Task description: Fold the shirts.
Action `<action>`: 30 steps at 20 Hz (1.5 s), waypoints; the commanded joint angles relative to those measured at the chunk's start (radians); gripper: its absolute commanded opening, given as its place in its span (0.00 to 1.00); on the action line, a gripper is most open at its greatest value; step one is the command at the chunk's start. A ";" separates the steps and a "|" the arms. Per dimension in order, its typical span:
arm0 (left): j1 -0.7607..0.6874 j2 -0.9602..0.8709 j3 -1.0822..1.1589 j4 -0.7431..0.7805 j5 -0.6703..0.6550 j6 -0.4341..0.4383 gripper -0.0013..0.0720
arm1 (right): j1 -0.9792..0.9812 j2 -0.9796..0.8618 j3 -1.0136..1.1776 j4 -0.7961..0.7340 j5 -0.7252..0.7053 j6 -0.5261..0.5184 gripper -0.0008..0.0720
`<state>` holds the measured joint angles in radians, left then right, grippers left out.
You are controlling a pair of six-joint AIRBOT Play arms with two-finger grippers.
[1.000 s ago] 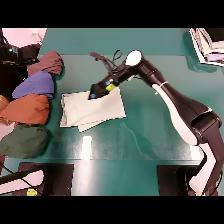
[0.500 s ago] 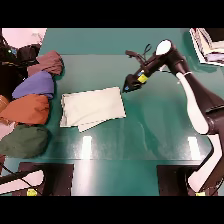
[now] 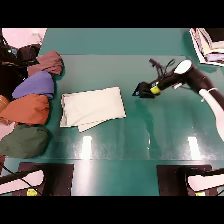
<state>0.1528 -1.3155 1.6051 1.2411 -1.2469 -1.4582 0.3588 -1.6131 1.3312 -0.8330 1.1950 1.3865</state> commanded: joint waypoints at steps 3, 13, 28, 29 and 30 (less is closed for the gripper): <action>0.001 0.000 0.000 -0.022 -0.001 0.000 0.05 | 0.097 -0.145 -0.077 0.272 -0.137 -0.150 0.81; -0.040 0.000 0.000 -0.029 0.012 0.000 0.05 | 0.225 -0.285 0.205 0.263 -0.150 -0.158 0.04; -0.299 0.000 0.000 -0.030 0.035 -0.029 0.05 | -0.884 0.480 -0.337 -0.043 -0.203 -0.040 0.04; -0.299 0.000 0.000 -0.030 0.035 -0.035 0.05 | -0.976 0.518 -0.377 -0.044 -0.215 -0.040 0.04; -0.299 0.000 0.000 -0.032 0.036 -0.035 0.05 | -1.051 0.550 -0.413 -0.053 -0.230 -0.035 0.04</action>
<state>-0.1375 -1.3155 1.6051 1.2167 -1.2125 -1.4761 -0.4477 -1.1744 1.0145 -0.8555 0.9874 1.3418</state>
